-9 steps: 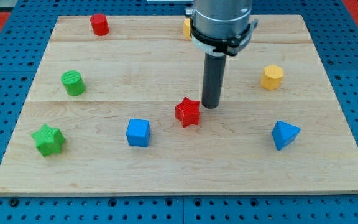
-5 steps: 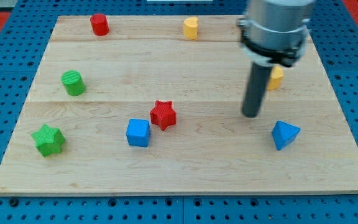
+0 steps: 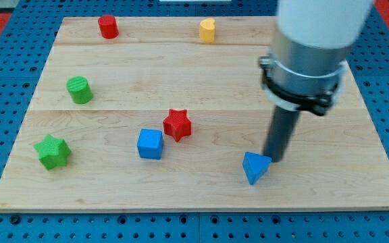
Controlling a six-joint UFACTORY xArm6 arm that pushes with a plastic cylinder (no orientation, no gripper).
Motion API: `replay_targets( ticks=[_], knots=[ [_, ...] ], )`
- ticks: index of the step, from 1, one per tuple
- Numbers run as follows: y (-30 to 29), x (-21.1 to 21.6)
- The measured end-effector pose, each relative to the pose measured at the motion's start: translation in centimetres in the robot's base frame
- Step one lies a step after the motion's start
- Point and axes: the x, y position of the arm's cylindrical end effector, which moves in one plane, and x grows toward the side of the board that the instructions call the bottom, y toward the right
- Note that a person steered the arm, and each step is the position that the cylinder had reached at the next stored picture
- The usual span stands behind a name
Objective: Move the triangle to the bottom right of the red star
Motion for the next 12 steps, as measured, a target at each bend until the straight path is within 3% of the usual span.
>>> replay_targets(
  ticks=[1, 2, 4, 6, 8, 10, 12],
  knots=[
    [4.0, 2.0],
    [-2.2, 4.0],
    [-10.5, -0.6],
    [-6.3, -2.1],
    [-8.7, -2.9],
    [-3.1, -10.8],
    [-7.2, -20.7]
  ],
)
